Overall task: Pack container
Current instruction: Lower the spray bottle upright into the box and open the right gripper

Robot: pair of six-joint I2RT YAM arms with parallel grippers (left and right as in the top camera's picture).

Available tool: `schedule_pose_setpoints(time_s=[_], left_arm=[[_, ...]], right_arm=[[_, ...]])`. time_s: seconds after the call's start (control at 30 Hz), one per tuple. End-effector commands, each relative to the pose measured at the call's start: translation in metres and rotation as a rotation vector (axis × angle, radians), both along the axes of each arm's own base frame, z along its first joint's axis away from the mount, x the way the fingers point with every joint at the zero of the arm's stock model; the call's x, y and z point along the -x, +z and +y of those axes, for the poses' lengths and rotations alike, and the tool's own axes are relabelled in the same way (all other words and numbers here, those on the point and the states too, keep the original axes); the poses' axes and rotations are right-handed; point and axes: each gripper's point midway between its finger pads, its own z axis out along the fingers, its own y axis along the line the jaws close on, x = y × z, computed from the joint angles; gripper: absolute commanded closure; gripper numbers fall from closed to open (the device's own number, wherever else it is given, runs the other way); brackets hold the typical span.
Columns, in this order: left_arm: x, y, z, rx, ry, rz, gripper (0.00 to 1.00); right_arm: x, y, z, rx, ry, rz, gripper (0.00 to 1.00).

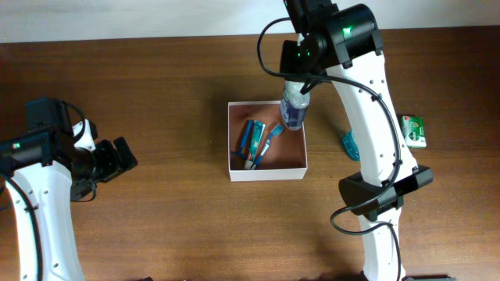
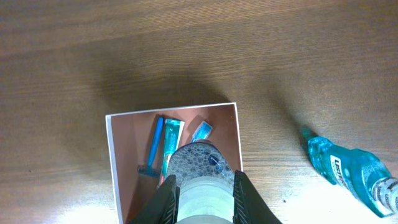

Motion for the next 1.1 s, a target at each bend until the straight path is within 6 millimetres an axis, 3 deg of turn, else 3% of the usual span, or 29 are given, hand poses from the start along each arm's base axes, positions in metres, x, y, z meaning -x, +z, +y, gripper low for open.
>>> schedule_pose_setpoints(time_s=[0.0, 0.2, 0.5, 1.07], left_arm=[[0.001, 0.004, 0.0, 0.003, -0.006, -0.016, 0.01], [0.001, 0.004, 0.0, 0.003, -0.006, -0.016, 0.01], [0.001, 0.004, 0.0, 0.003, -0.006, -0.016, 0.01], [0.0, 0.004, 0.0, 0.003, -0.006, -0.016, 0.01]], right_arm=[[-0.003, 0.002, -0.004, 0.021, -0.057, -0.022, 0.79], [-0.008, -0.002, -0.003, 0.027, -0.061, -0.028, 0.78], [-0.017, -0.026, 0.003, 0.047, -0.055, 0.011, 0.78], [-0.025, -0.053, 0.008, 0.071, -0.052, 0.059, 0.78]])
